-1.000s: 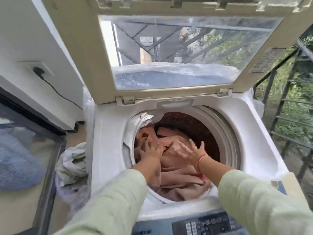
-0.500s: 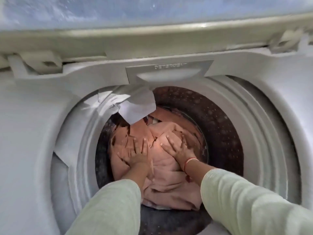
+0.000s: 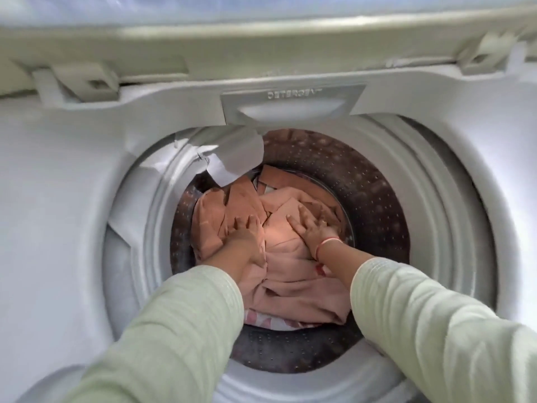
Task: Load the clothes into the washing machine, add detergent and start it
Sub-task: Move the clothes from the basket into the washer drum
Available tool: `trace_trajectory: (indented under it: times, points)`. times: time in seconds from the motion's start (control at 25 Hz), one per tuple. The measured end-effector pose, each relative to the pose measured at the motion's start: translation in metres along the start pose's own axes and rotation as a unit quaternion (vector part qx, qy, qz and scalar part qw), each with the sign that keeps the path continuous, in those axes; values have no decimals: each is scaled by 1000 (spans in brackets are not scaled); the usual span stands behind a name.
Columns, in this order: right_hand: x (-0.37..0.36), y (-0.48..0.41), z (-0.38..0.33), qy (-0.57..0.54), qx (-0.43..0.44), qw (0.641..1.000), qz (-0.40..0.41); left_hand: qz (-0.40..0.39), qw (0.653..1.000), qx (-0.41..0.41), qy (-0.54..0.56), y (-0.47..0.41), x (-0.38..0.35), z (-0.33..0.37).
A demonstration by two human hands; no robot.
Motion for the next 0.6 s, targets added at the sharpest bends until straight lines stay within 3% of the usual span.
trace_trajectory:
  times: [0.08,0.16,0.2,0.28,0.4,0.52,0.6]
  points:
    - [18,38,5,-66,2,996,-57,-53,998,-24,8,36,12,-3]
    - [62,83,11,-77,6,997,-18,-100,992,-50,-56,86,26,0]
    - [87,110,14,-86,17,996,24,-88,989,-73,-89,116,38,5]
    - [132,165,17,-110,55,986,117,42,980,-161,-107,175,78,22]
    - [174,260,8,-116,107,955,252,319,913,-254,-26,301,140,5]
    - [188,349,-41,-181,175,896,367,502,812,-263,143,410,157,-90]
    - [199,398,-90,-263,208,846,414,551,761,-238,245,441,138,-175]
Point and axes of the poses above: each hand's wrist, its own y-axis away from the middle knuckle, its own x-axis out of the back of the hand, z = x × y, the point moved 10 cm from there along -y, towards the middle knuckle, and after that the axes turned 5 degrees about -y, right-handed, at the moved point
